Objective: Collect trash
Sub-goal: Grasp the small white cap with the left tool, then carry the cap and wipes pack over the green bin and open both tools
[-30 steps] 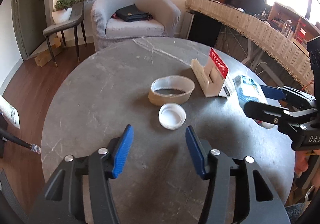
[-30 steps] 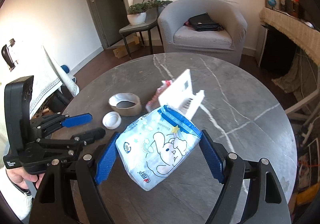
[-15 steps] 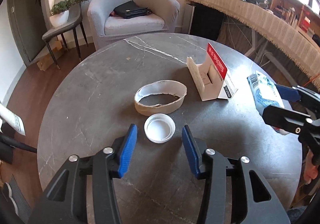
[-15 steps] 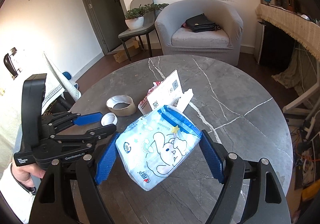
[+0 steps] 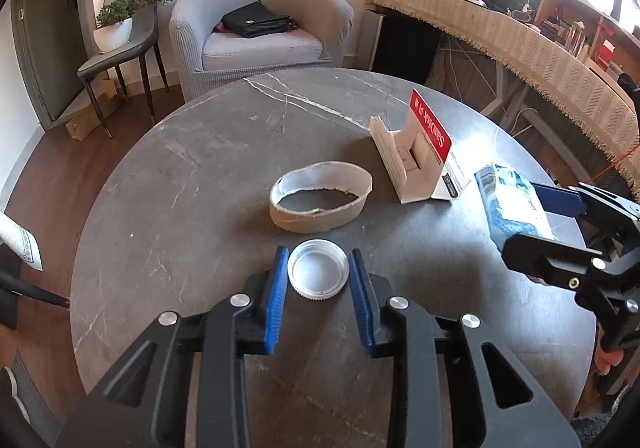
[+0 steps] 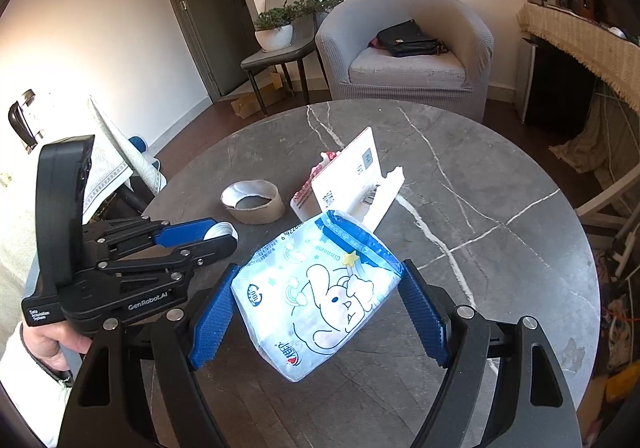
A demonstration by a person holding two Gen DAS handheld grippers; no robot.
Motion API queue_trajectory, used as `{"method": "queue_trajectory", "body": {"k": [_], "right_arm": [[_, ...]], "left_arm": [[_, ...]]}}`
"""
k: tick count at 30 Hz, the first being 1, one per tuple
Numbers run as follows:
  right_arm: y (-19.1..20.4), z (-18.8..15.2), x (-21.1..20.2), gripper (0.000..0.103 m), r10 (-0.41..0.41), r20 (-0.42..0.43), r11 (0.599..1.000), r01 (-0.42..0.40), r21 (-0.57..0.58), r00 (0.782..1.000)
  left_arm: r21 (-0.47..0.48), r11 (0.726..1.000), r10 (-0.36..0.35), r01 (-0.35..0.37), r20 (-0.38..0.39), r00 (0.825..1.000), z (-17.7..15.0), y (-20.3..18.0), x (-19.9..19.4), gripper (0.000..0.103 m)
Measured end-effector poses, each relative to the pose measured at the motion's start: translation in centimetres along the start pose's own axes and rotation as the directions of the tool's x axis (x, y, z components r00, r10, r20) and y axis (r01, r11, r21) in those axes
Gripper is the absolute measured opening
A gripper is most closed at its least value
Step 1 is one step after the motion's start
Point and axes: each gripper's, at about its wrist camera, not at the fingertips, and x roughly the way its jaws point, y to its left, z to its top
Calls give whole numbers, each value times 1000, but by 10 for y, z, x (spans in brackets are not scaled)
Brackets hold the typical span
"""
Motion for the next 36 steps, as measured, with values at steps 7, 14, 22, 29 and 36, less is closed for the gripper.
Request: {"method": "queue_trajectory", "body": {"k": [7,14,22,29,36], "right_arm": [[20,4,-1,80,9,15,1000,-9,4,1000],[60,1,0,80,44,24,999,-44,-25,999],[108,-1,12,80,89,6,993,-89,-79,996],[156,3,21,80,125,-9,980,-125,-158,992],[197,8,27,80,188,-21,961,-188,-201,982]], "left_arm": [[-20,1000,8,-8,-3,1000,-15,9,-16,33],[-47,998,35,-34,30,999,-38,32,-54,33],[-90,991,107,-102,53,993,-64,76,-96,33],[-154,976,161,-156,21,987,-90,122,-110,33],[-159,967,187,-200,-88,978,-132,150,-93,33]]}}
